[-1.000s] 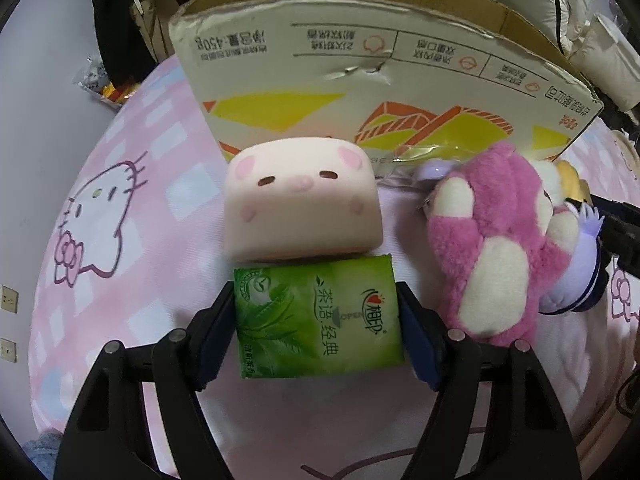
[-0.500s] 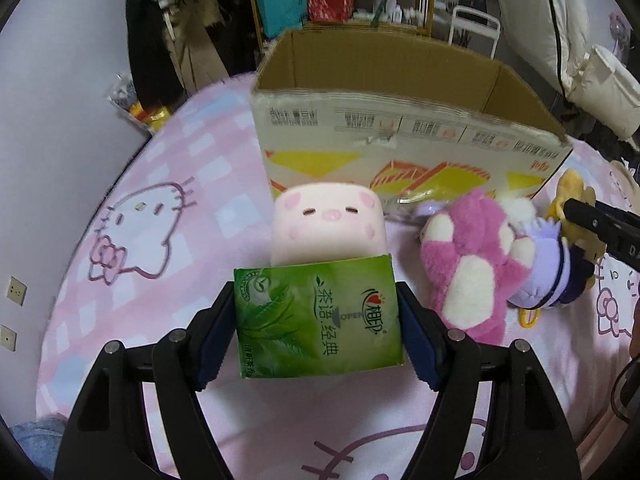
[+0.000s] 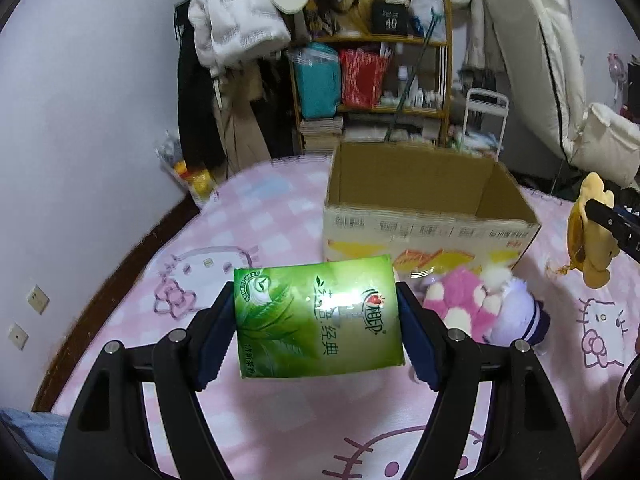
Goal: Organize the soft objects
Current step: 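Lift the tissue pack with the left tool while the right tool lifts the yellow dog over the box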
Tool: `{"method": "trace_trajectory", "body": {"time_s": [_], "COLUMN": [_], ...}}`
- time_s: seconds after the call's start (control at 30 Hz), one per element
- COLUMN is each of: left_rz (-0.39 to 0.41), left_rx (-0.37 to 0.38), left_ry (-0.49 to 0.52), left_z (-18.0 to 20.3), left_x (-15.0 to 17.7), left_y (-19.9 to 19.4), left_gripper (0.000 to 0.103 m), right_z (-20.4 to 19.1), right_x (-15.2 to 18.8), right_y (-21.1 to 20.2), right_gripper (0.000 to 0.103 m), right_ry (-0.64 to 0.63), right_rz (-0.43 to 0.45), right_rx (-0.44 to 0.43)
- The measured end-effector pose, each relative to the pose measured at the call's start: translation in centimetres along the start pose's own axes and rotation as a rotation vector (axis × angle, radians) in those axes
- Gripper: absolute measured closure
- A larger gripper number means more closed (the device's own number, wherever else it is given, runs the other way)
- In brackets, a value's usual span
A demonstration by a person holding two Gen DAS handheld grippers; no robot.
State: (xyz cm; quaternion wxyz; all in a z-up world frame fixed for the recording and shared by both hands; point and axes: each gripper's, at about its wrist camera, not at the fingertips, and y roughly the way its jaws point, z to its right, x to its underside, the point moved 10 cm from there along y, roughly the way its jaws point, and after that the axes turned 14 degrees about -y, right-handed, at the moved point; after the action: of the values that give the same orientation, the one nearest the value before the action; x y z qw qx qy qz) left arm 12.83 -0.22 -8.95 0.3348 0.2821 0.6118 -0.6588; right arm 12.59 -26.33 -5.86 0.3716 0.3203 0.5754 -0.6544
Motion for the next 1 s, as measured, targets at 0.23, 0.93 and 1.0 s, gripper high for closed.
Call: {"method": "trace_trajectory", "body": {"time_s": [0.23,0.93,1.0], "left_rz": [0.153,0.341,0.353], "left_rx": [0.025,0.115,0.122], "left_ry": [0.036,0.068,0.069], "left_z": [1.1,5.0,5.5], "left_x": [-3.7,-13.9,-14.9], "left_y": [-4.8,-9.7,-9.2], "left_gripper": [0.029,0.029,0.028], "right_z": [-1.8,-4.6,-4.7], "right_x": [-4.0,-13.0,-13.8], "right_y": [-4.4,-6.4,-6.0], "right_gripper": [0.05,0.05,0.05], "right_ry": [-0.05,-0.142,-0.144], "right_rz": [0.136,0.298,0.31], "right_rx": [-0.002,-0.031,-0.039]}}
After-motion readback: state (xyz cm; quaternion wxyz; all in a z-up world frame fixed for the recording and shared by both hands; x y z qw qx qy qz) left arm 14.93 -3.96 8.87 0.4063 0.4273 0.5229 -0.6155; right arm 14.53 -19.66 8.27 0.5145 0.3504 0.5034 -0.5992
